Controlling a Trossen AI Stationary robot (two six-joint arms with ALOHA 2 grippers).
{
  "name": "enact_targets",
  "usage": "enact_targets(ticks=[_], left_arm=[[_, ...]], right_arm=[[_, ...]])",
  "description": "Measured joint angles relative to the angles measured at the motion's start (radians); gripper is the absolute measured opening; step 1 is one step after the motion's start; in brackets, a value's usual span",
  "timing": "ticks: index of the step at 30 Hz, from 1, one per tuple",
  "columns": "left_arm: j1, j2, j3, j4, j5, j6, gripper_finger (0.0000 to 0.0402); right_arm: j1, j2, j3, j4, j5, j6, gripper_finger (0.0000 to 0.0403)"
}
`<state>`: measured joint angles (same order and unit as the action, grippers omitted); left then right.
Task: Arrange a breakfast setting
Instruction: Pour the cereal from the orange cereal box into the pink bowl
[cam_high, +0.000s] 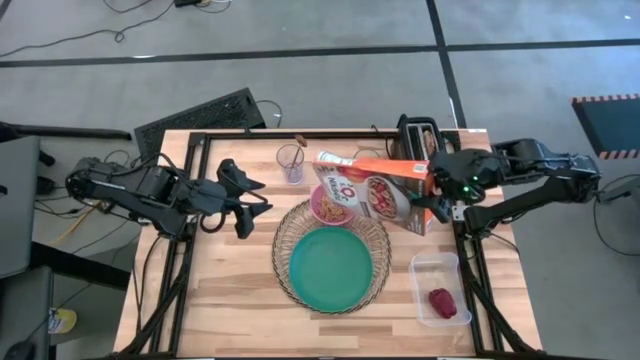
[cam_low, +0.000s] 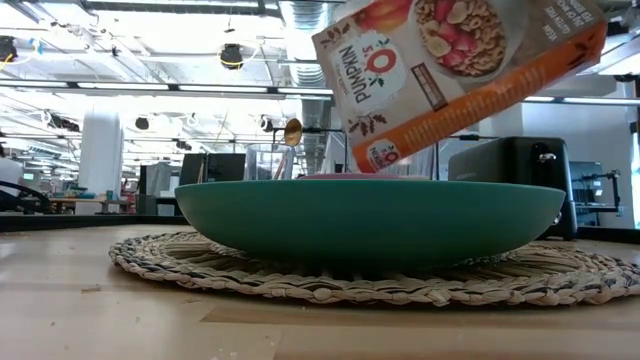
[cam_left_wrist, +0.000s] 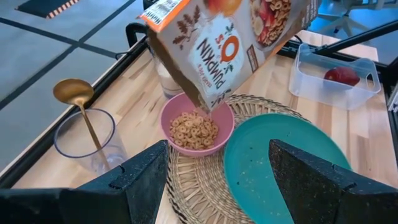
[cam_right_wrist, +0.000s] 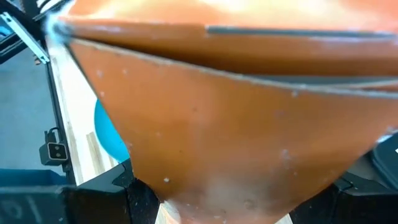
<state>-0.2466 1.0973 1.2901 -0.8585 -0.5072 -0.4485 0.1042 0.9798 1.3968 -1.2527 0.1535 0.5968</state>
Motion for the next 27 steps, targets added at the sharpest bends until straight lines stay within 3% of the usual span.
enact_targets(ticks=[15, 27], left_arm=[[-0.001, 0.031, 0.0, 0.132, 0.01, -0.073, 0.0261], [-0.001, 0.118, 0.0, 0.252, 0.033, -0.141, 0.0261]], right_arm=[[0.13, -0.164, -0.181, 0.078, 0.138, 0.025, 0.029], [0.199, -0.358, -0.344, 0.149, 0.164, 0.022, 0.029]])
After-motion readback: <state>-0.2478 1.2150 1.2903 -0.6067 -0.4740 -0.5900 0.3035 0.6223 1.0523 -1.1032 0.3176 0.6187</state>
